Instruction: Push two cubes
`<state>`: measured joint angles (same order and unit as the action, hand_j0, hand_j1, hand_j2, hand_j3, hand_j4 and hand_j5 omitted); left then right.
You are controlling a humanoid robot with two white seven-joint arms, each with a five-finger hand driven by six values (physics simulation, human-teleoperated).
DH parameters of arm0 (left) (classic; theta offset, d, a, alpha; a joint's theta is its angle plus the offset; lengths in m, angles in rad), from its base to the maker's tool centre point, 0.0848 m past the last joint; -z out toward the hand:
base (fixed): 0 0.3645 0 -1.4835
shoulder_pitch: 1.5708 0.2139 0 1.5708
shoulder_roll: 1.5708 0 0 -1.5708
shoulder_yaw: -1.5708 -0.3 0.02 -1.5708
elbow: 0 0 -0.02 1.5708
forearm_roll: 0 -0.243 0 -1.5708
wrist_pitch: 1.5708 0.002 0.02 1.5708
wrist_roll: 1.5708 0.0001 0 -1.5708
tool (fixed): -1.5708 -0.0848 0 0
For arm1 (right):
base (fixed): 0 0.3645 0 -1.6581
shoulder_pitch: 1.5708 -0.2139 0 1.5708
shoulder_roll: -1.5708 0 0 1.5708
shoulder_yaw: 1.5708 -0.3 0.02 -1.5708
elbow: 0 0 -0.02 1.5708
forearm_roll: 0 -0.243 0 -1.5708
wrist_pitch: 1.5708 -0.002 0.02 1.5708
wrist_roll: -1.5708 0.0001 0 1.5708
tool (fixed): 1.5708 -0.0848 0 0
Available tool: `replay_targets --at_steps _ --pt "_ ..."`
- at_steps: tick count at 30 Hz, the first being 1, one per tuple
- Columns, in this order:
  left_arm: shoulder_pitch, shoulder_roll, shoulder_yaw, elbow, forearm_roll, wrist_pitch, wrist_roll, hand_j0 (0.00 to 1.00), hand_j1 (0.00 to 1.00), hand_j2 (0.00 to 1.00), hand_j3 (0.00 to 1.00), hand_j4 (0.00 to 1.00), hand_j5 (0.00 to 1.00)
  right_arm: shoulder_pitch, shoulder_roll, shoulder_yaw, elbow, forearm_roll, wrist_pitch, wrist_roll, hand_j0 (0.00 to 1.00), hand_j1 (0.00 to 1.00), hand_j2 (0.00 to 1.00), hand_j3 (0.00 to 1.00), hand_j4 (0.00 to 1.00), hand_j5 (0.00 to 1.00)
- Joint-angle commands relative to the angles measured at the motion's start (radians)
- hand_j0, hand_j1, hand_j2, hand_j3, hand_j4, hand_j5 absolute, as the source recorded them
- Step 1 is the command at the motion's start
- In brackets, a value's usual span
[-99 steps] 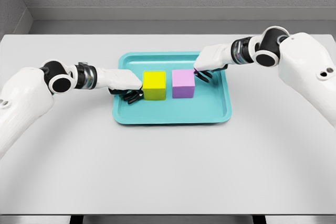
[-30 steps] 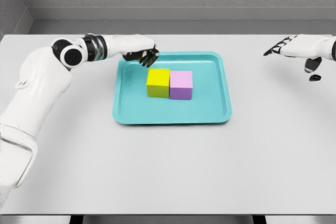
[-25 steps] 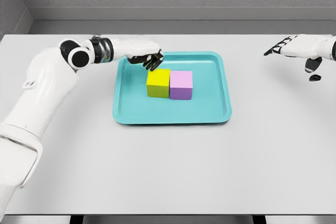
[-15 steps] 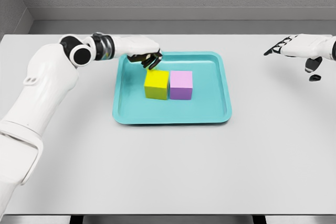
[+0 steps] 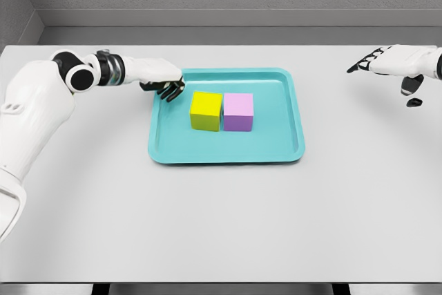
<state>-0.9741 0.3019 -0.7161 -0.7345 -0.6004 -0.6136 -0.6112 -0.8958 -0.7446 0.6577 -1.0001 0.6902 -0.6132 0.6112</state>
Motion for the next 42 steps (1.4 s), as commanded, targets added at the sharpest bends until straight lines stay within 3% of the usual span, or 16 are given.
replay_targets --at_steps 1,18,32,36,42 --pt "0.000 0.003 -0.009 0.000 0.007 0.003 0.000 0.02 0.02 0.02 0.02 0.02 0.02 0.002 -0.001 -0.001 0.000 -0.003 0.002 0.000 1.00 1.00 1.00 1.00 1.00 1.00" --pt "0.005 -0.029 -0.080 -0.002 0.007 0.003 0.000 0.03 0.03 0.03 0.03 0.03 0.03 0.000 -0.001 -0.001 0.000 -0.001 0.002 0.000 1.00 1.00 1.00 1.00 1.00 1.00" --pt "0.003 -0.029 -0.080 0.007 0.013 0.003 0.000 0.03 0.03 0.03 0.03 0.03 0.03 0.002 -0.007 -0.001 -0.002 -0.003 0.002 0.000 1.00 1.00 1.00 1.00 1.00 1.00" --pt "0.003 0.049 -0.082 0.000 0.149 0.003 0.000 0.03 0.03 0.03 0.03 0.03 0.03 0.002 -0.016 -0.003 -0.003 -0.003 0.002 0.000 1.00 1.00 1.00 1.00 1.00 1.00" --pt "0.017 0.052 -0.138 -0.022 0.159 0.003 0.000 0.03 0.03 0.03 0.03 0.03 0.03 0.006 -0.016 -0.001 -0.003 -0.003 0.002 0.000 1.00 1.00 1.00 1.00 1.00 1.00"
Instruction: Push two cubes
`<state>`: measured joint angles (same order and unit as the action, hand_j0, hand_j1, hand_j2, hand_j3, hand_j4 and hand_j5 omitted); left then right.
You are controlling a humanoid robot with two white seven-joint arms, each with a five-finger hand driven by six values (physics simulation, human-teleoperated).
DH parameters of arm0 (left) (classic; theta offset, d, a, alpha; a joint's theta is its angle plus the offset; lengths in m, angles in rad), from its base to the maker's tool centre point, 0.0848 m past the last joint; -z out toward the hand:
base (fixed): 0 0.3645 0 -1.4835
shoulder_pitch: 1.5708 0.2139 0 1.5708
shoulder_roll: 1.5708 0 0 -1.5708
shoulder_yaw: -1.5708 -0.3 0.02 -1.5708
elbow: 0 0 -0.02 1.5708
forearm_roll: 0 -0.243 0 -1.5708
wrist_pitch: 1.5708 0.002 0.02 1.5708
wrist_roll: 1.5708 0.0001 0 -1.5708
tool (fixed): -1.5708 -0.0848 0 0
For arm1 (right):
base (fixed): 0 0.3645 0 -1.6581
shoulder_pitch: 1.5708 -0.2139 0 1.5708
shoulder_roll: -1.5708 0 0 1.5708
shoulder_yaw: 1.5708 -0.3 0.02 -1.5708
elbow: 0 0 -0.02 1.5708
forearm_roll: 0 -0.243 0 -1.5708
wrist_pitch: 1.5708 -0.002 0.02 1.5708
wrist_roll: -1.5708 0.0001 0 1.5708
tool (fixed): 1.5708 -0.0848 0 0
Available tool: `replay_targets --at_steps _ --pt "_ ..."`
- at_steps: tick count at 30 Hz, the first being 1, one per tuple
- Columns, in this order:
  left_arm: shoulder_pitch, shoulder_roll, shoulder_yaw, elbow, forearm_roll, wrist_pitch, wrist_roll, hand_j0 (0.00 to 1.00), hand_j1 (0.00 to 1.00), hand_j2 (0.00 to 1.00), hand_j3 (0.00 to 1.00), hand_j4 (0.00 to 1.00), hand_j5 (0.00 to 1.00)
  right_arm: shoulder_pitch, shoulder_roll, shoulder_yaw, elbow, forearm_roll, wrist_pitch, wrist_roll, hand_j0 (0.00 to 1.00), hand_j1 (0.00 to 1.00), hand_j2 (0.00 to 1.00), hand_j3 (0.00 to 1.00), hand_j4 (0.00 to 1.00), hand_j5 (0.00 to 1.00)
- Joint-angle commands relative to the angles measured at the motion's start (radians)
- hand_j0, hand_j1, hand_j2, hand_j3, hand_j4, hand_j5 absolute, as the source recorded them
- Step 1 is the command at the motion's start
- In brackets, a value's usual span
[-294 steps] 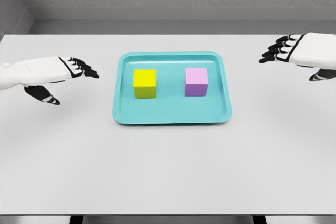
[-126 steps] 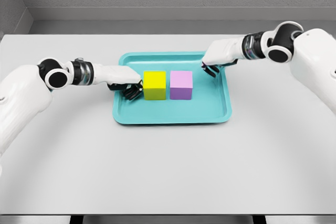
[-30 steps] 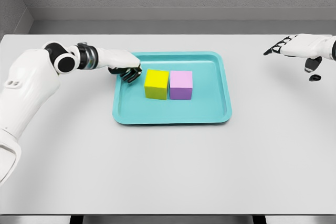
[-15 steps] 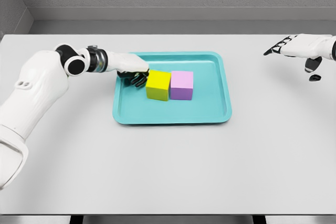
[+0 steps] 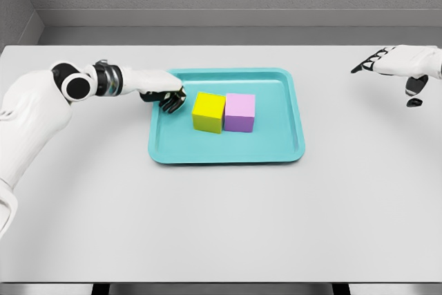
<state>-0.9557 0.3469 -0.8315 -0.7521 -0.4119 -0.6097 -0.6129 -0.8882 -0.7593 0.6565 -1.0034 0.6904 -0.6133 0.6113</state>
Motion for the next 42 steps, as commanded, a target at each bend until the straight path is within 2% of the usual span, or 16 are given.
replay_targets --at_steps 1,3,11,14,42 --pt "0.000 0.009 -0.040 -0.004 -0.031 -0.001 0.002 0.03 0.03 0.03 0.03 0.03 0.03 0.000 -0.002 -0.001 -0.001 -0.003 0.002 0.000 1.00 1.00 1.00 1.00 1.00 1.00" --pt "0.008 0.012 -0.060 -0.006 -0.033 -0.001 0.002 0.03 0.03 0.03 0.03 0.03 0.03 0.000 -0.009 -0.001 -0.001 -0.003 0.002 0.000 1.00 1.00 1.00 1.00 1.00 1.00" --pt "0.009 -0.012 -0.061 -0.007 -0.033 -0.001 0.002 0.03 0.03 0.03 0.03 0.03 0.03 0.000 -0.014 -0.003 -0.003 -0.003 0.002 0.000 1.00 1.00 1.00 1.00 1.00 1.00" --pt "0.009 -0.012 -0.081 -0.032 -0.033 -0.001 0.002 0.03 0.03 0.03 0.03 0.03 0.03 0.000 -0.014 -0.003 -0.003 -0.003 0.002 0.000 1.00 1.00 1.00 1.00 1.00 1.00" --pt "0.008 -0.051 -0.081 -0.035 -0.028 -0.001 0.002 0.03 0.03 0.03 0.03 0.03 0.03 0.000 -0.012 -0.001 -0.003 -0.003 0.002 0.000 1.00 1.00 1.00 1.00 1.00 1.00"
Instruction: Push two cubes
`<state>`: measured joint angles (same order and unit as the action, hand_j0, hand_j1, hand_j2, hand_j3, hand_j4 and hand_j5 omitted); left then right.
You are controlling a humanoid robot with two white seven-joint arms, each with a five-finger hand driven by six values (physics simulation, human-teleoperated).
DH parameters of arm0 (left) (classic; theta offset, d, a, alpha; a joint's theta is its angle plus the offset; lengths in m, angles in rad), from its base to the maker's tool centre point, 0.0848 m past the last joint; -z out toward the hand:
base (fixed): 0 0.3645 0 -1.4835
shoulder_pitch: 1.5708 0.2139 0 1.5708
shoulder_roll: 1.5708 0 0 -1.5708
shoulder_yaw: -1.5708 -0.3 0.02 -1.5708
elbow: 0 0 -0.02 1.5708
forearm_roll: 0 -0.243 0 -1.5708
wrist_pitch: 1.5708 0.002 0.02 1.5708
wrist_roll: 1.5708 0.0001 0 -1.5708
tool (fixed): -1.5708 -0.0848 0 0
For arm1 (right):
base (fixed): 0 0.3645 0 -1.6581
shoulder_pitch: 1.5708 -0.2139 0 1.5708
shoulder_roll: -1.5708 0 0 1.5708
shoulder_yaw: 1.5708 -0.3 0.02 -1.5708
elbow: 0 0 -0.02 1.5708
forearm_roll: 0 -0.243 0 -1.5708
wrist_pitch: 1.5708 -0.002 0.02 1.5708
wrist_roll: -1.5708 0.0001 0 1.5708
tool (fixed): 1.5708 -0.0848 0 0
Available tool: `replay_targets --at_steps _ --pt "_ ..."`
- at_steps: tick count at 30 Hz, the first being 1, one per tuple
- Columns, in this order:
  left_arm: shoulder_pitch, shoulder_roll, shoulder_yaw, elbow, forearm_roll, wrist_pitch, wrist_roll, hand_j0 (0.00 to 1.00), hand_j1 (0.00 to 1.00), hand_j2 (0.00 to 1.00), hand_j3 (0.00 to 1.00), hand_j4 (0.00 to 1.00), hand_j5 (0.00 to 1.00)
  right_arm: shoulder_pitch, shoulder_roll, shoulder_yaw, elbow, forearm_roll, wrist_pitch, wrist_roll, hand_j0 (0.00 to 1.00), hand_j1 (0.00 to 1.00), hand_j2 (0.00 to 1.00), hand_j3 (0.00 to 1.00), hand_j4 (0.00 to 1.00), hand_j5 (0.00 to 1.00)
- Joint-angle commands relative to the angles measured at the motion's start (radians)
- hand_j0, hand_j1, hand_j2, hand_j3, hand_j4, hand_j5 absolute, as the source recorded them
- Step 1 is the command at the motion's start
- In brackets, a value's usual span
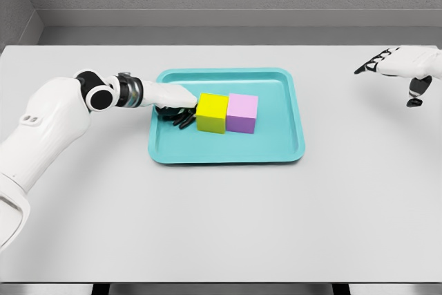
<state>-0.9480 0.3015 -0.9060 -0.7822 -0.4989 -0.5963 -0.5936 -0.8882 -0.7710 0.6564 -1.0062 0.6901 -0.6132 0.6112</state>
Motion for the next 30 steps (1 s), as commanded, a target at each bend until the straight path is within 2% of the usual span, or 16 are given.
replay_targets --at_steps 1,12,18,22,23,24,25,26,28,30 --pt "0.000 -0.005 -0.007 -0.005 0.059 -0.015 -0.017 0.03 0.03 0.03 0.03 0.03 0.03 0.000 -0.002 0.000 0.000 -0.003 0.002 0.000 1.00 1.00 1.00 1.00 1.00 1.00" --pt "-0.002 -0.001 -0.005 0.000 0.079 -0.015 -0.017 0.03 0.03 0.03 0.03 0.03 0.03 0.002 -0.002 0.000 0.000 -0.003 0.002 0.000 1.00 1.00 1.00 1.00 1.00 1.00" --pt "-0.008 0.050 0.004 0.008 0.092 -0.015 -0.017 0.03 0.03 0.03 0.03 0.03 0.03 0.002 -0.002 0.000 0.000 -0.003 0.002 0.000 1.00 1.00 1.00 1.00 1.00 1.00" --pt "-0.040 0.189 0.010 -0.009 0.272 -0.015 -0.017 0.07 0.07 0.07 0.07 0.07 0.07 0.000 -0.004 0.000 0.000 -0.003 0.002 0.000 1.00 1.00 1.00 1.00 1.00 1.00" --pt "-0.041 0.243 0.071 0.001 0.364 -0.015 -0.017 0.41 0.41 0.41 0.41 0.41 0.41 0.000 -0.004 0.000 0.001 -0.003 0.002 0.000 1.00 1.00 1.00 1.00 1.00 1.00" --pt "-0.035 0.300 0.124 0.015 0.431 -0.015 -0.017 0.90 0.90 0.90 0.90 0.90 0.90 0.000 -0.004 0.000 0.000 -0.003 0.002 0.000 1.00 1.00 1.00 1.00 1.00 1.00" --pt "-0.032 0.332 0.150 0.035 0.435 -0.015 -0.017 1.00 1.00 1.00 1.00 1.00 1.00 0.000 -0.004 0.002 0.000 -0.003 0.002 0.000 1.00 1.00 1.00 1.00 1.00 1.00" --pt "-0.026 0.360 0.157 0.041 0.427 -0.015 -0.017 1.00 1.00 1.00 1.00 1.00 1.00 0.000 -0.004 0.002 0.000 -0.003 0.002 0.000 1.00 1.00 1.00 1.00 1.00 1.00" --pt "-0.002 0.372 0.164 0.078 0.435 -0.015 -0.017 1.00 1.00 1.00 1.00 1.00 1.00 0.000 -0.004 0.002 0.000 -0.003 0.002 0.000 1.00 1.00 1.00 1.00 1.00 1.00" --pt "0.008 0.373 0.162 0.080 0.435 -0.015 -0.017 1.00 1.00 1.00 1.00 1.00 1.00 0.000 -0.004 0.002 0.000 -0.003 0.002 0.000 1.00 1.00 1.00 1.00 1.00 1.00"
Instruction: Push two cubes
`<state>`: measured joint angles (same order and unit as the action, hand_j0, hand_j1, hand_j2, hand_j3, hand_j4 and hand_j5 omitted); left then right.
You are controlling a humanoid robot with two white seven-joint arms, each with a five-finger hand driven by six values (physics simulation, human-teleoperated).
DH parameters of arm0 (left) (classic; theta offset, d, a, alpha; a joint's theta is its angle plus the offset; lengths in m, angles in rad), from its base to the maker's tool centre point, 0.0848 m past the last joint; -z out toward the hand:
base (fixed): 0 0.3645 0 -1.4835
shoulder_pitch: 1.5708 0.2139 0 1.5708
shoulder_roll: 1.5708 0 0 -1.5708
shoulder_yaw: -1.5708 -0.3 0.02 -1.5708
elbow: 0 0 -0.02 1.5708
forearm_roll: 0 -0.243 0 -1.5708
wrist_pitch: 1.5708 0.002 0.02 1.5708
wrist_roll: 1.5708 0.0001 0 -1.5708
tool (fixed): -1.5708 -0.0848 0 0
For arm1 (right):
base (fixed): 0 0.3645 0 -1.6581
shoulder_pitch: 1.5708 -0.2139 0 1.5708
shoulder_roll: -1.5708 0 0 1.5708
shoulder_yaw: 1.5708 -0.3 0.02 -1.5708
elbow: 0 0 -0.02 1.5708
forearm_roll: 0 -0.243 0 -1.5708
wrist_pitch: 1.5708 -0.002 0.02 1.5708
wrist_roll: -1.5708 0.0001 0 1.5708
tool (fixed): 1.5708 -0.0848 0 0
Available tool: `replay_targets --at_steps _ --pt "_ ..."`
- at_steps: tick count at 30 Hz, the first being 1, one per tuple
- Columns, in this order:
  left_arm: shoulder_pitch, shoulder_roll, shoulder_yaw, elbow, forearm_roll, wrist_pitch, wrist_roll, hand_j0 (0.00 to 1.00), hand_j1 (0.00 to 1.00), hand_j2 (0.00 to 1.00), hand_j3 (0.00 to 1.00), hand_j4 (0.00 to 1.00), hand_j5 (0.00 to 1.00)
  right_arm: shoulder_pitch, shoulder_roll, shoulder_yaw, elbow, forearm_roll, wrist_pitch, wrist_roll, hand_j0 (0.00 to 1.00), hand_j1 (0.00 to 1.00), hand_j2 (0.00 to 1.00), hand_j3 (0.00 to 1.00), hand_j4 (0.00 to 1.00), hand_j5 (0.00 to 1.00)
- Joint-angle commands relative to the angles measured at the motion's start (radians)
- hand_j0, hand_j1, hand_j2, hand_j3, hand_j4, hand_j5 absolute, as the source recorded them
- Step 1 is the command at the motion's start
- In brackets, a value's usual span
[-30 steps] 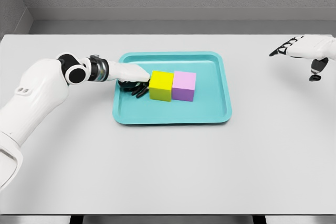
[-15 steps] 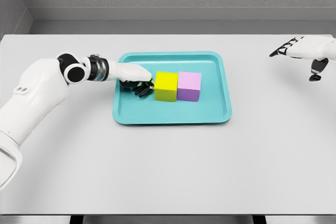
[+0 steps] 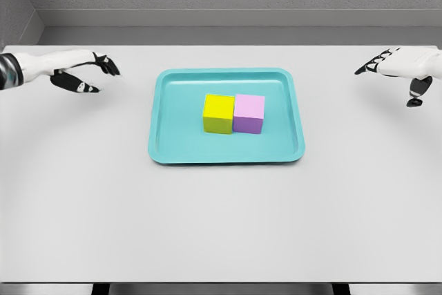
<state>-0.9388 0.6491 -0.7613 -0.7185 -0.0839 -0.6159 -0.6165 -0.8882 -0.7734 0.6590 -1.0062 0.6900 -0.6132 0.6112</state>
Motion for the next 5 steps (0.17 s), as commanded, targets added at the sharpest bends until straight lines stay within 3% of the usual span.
replay_targets --at_steps 1,5 --pt "0.002 0.020 0.016 0.014 0.018 0.005 0.006 1.00 1.00 1.00 1.00 1.00 1.00 0.000 -0.001 -0.001 0.000 -0.003 0.002 0.000 1.00 1.00 1.00 1.00 1.00 1.00" --pt "0.021 -0.005 0.014 0.013 0.015 0.005 0.006 1.00 1.00 1.00 1.00 1.00 1.00 0.000 -0.001 -0.001 0.000 -0.003 0.002 0.000 1.00 1.00 1.00 1.00 1.00 1.00"
